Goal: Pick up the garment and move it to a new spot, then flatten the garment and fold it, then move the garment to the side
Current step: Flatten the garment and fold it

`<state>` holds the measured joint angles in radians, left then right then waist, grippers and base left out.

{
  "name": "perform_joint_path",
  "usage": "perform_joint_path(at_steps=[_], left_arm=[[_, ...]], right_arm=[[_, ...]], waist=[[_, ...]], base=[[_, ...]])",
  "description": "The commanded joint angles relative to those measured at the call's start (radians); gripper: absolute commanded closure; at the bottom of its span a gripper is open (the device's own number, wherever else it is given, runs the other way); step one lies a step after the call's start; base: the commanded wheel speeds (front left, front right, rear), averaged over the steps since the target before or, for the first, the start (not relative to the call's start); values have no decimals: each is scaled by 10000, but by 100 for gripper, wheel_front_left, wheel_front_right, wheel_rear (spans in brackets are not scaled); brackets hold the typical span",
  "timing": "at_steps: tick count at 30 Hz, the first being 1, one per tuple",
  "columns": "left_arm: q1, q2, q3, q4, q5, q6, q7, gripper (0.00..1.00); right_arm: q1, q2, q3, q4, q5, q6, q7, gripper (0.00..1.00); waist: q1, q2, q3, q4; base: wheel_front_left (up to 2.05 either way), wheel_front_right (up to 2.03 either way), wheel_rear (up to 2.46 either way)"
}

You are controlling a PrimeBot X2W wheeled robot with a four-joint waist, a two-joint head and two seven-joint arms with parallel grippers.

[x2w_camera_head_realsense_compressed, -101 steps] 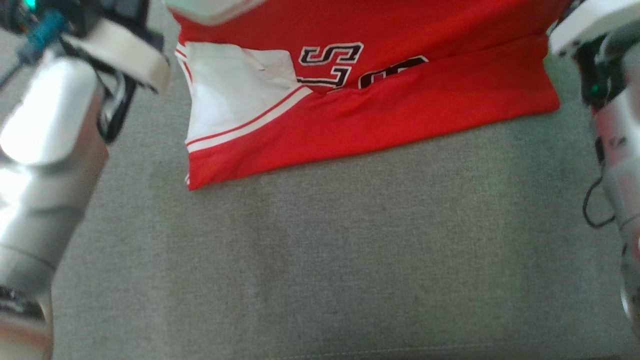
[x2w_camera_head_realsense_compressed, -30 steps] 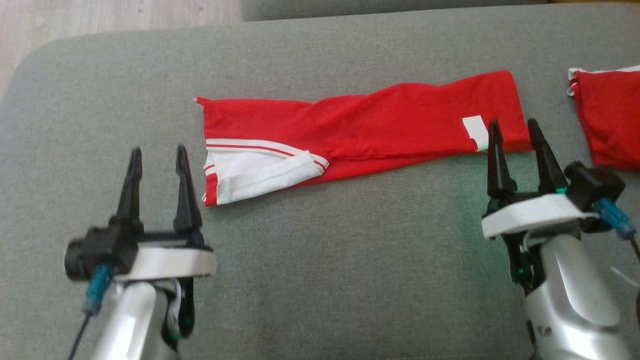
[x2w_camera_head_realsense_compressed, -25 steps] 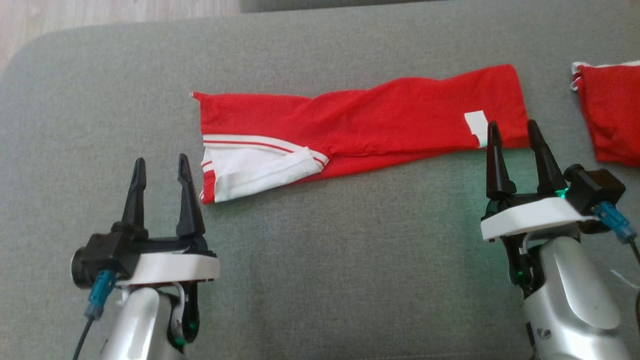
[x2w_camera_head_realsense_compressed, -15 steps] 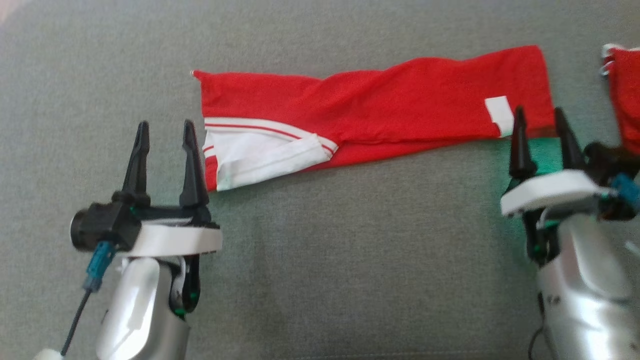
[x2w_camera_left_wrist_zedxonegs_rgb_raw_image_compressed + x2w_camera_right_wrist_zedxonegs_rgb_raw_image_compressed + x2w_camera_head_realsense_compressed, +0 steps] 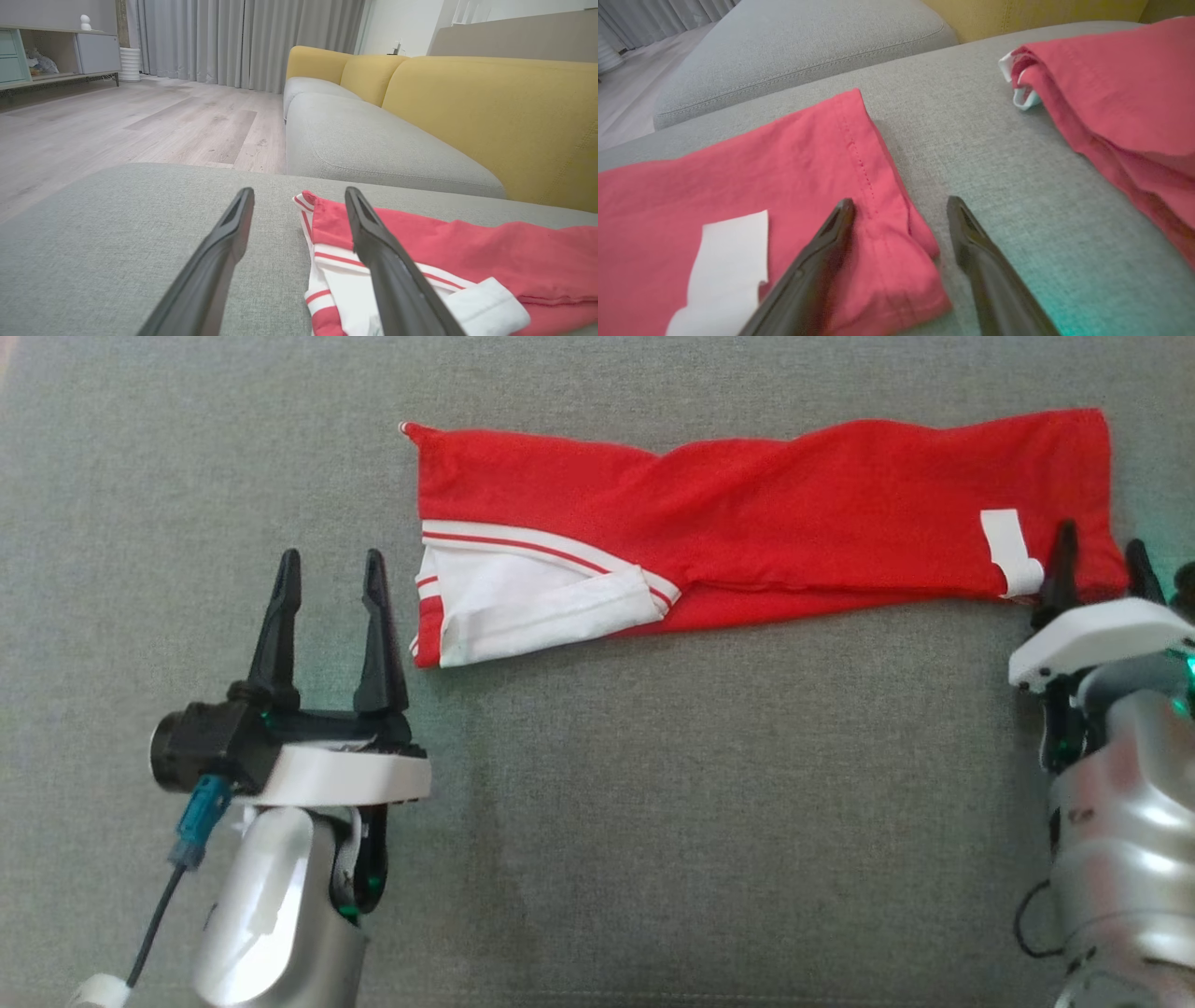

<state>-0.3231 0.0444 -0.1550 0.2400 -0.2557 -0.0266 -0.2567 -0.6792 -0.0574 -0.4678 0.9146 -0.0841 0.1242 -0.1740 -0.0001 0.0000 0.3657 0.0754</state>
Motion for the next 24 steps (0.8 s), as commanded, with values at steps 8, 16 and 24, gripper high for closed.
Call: perform_joint_path(at_steps=[8,16,24], left_arm=[[-297,60,444,-345,94,62,-51,0],[-101,59,601,-314,-203,54,-51,0],[16,59,518,-400,-310,122,-51,0]], right_arm=[[-469,71,422,984,-527,65,-436,100],[-191,-93,-463,149,-1309,65,-718,100],[148,-852,-1202,-728,-1562,65,-390,100]], waist=[[1,0,-206,-274],[1,0,-749,-621],[1,0,-1389,-766]], base=[[0,0,0],[0,0,0],[0,0,0]])
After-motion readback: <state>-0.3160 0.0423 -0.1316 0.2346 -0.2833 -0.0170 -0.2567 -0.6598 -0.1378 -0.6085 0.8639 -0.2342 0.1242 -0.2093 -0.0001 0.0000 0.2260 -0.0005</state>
